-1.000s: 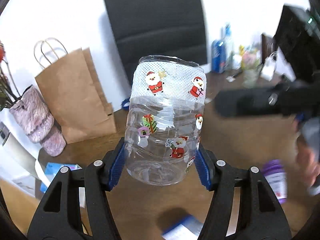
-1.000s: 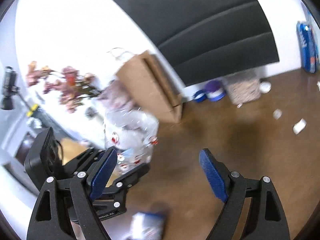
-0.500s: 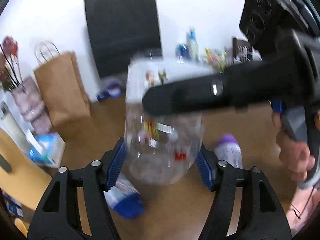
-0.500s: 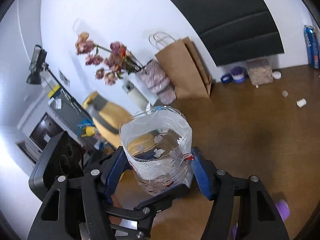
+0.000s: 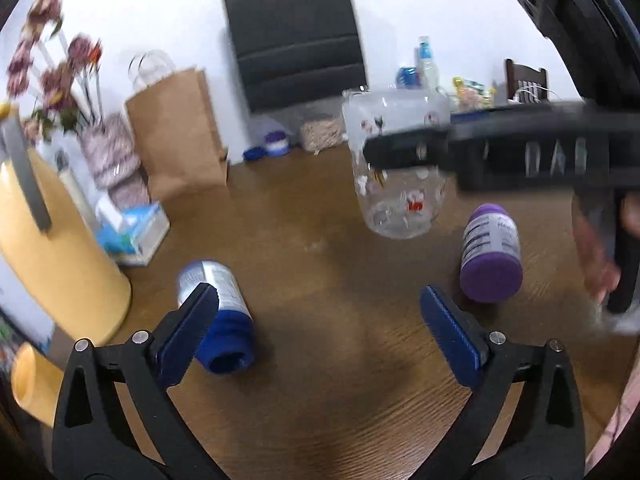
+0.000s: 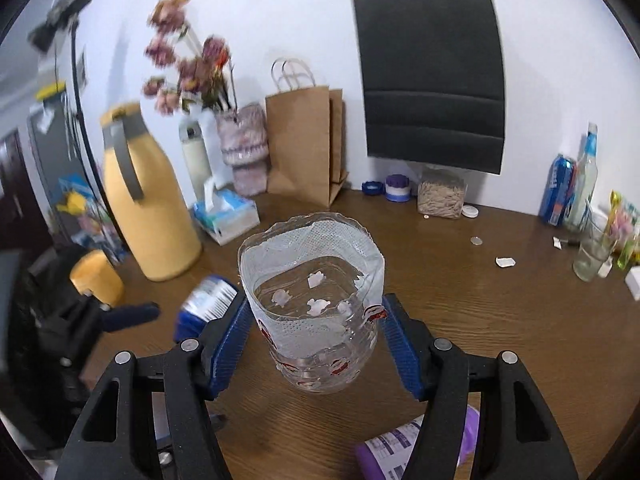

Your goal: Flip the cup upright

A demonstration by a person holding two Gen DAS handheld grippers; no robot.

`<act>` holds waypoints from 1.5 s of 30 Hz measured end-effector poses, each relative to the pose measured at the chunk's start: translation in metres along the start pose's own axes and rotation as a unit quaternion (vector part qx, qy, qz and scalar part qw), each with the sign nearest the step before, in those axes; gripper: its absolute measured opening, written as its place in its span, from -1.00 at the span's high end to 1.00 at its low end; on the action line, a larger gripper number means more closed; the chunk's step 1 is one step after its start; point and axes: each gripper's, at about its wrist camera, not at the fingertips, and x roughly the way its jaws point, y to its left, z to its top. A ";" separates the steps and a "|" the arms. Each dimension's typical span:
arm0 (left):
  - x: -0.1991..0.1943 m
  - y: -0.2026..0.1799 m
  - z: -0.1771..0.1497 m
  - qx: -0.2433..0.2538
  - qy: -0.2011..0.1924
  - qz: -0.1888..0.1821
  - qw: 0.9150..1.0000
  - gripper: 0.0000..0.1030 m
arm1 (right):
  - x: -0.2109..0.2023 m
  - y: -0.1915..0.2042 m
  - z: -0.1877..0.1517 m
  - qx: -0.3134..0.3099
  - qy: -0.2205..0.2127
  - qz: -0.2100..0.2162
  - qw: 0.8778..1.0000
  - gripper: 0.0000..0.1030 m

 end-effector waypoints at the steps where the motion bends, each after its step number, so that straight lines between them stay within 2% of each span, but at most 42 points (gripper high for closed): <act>1: 0.005 0.004 -0.003 -0.011 0.006 0.004 1.000 -0.95 | 0.006 0.004 -0.004 -0.005 0.004 -0.003 1.000 -0.35; 4: 0.011 0.016 -0.015 -0.065 0.018 0.019 0.998 -0.95 | 0.020 0.005 -0.018 0.000 0.014 0.004 1.000 -0.35; 7: 0.005 0.018 -0.027 -0.088 0.022 0.024 0.996 -0.95 | 0.028 0.008 -0.029 0.010 0.021 0.025 0.999 -0.36; 10: 0.001 0.017 -0.034 -0.090 0.021 0.041 0.995 -0.95 | 0.034 0.017 -0.037 -0.005 0.024 0.027 0.999 -0.37; 16: 0.012 0.017 -0.043 -0.092 0.039 0.033 0.994 -0.95 | 0.049 0.022 -0.047 -0.011 0.040 0.026 0.999 -0.45; 18: 0.015 0.018 -0.046 -0.096 0.042 0.030 0.994 -0.95 | 0.050 0.023 -0.048 -0.015 0.047 0.032 0.998 -0.67; 19: 0.016 0.018 -0.046 -0.098 0.043 0.029 0.994 -0.95 | 0.048 0.024 -0.048 -0.019 0.041 0.027 0.999 -0.69; 24: 0.019 0.016 -0.047 -0.095 0.043 0.032 0.994 -0.95 | 0.044 0.024 -0.046 -0.022 0.039 0.023 0.999 -0.70; 32: -0.007 0.019 -0.043 -0.110 0.013 0.044 0.993 -0.95 | 0.005 0.021 -0.041 -0.012 0.011 0.021 1.000 -0.70; 39: -0.043 0.032 -0.042 -0.159 -0.034 0.073 0.984 -1.00 | -0.044 0.001 -0.054 0.005 -0.011 -0.015 1.000 -0.70; 42: -0.049 0.038 -0.046 -0.173 -0.041 0.082 0.981 -1.00 | -0.054 -0.011 -0.064 0.011 -0.006 -0.036 0.999 -0.70; 45: -0.052 0.041 -0.050 -0.183 -0.042 0.086 0.978 -1.00 | -0.060 -0.020 -0.072 0.036 -0.008 -0.033 0.999 -0.70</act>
